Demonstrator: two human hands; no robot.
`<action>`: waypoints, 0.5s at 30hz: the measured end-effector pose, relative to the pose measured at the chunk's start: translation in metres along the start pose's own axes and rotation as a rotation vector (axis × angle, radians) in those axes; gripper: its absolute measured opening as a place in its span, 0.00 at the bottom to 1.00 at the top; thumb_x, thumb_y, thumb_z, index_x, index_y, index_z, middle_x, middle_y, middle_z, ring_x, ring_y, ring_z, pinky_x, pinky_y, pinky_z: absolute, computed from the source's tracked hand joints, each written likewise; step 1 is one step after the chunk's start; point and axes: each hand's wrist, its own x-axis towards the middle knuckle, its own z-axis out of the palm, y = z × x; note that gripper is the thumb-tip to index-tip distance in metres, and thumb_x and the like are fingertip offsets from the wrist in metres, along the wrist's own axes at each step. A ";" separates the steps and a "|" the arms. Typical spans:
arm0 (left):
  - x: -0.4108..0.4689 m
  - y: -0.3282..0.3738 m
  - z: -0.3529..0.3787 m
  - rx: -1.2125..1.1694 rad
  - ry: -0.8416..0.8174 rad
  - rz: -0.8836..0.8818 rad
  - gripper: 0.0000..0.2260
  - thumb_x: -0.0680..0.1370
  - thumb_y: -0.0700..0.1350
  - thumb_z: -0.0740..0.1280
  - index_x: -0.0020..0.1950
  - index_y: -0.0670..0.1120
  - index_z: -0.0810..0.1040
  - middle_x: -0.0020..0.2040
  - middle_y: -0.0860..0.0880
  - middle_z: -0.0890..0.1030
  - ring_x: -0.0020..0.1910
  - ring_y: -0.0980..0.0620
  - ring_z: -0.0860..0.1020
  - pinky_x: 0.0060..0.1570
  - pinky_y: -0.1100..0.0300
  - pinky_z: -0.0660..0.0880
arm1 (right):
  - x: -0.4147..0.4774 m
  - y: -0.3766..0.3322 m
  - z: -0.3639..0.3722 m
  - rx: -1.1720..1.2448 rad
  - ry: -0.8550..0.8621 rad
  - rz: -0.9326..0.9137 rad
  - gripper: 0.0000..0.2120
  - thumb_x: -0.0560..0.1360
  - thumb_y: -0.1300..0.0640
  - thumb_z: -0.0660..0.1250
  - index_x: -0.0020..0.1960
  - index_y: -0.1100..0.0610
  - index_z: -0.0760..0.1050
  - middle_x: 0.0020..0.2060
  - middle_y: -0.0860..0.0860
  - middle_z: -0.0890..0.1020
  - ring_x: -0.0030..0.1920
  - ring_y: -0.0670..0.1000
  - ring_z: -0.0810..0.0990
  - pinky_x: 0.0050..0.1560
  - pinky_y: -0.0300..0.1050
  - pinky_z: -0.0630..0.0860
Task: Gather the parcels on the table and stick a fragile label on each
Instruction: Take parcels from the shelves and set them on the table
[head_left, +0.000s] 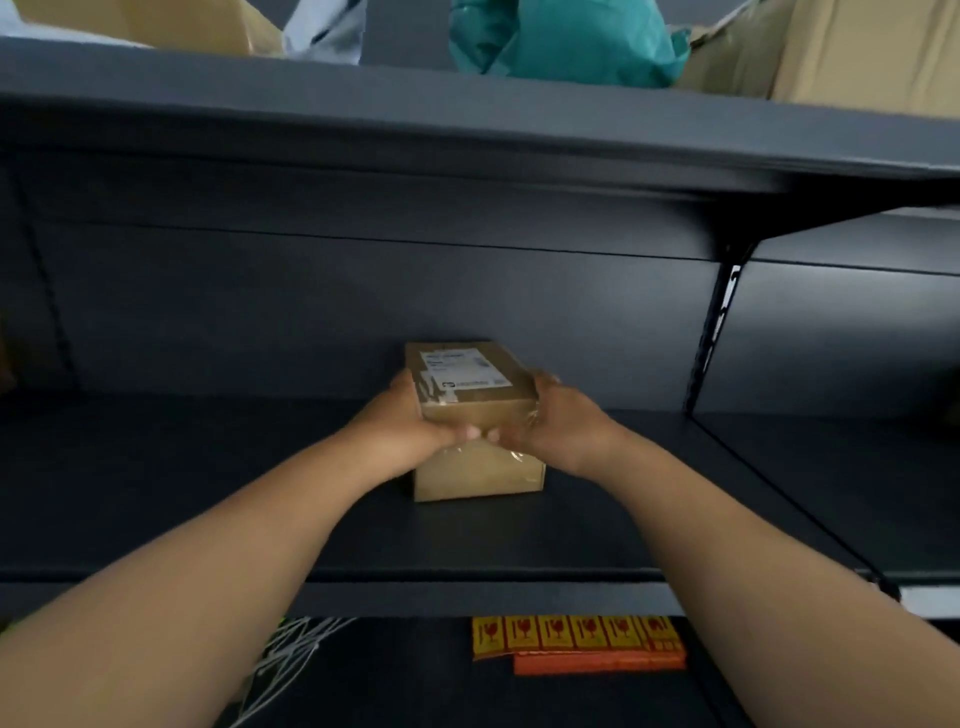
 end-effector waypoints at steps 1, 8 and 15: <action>0.002 -0.001 0.001 -0.024 -0.002 0.012 0.40 0.60 0.58 0.77 0.69 0.55 0.66 0.61 0.58 0.76 0.59 0.57 0.75 0.60 0.58 0.73 | -0.002 -0.001 0.003 0.023 0.036 0.013 0.34 0.71 0.47 0.72 0.71 0.53 0.62 0.60 0.49 0.76 0.54 0.46 0.75 0.51 0.38 0.71; -0.005 0.009 0.015 -0.096 -0.003 0.160 0.32 0.67 0.50 0.76 0.67 0.56 0.66 0.58 0.58 0.78 0.58 0.54 0.76 0.61 0.50 0.73 | -0.047 -0.007 0.000 0.036 0.304 0.095 0.33 0.70 0.50 0.74 0.70 0.54 0.63 0.53 0.46 0.75 0.54 0.47 0.76 0.50 0.38 0.72; -0.035 0.056 0.051 -0.187 -0.123 0.315 0.31 0.67 0.50 0.76 0.66 0.57 0.66 0.58 0.58 0.78 0.58 0.54 0.77 0.60 0.50 0.74 | -0.120 -0.003 -0.038 -0.101 0.487 0.241 0.39 0.70 0.48 0.74 0.74 0.54 0.57 0.59 0.49 0.76 0.54 0.48 0.75 0.52 0.41 0.74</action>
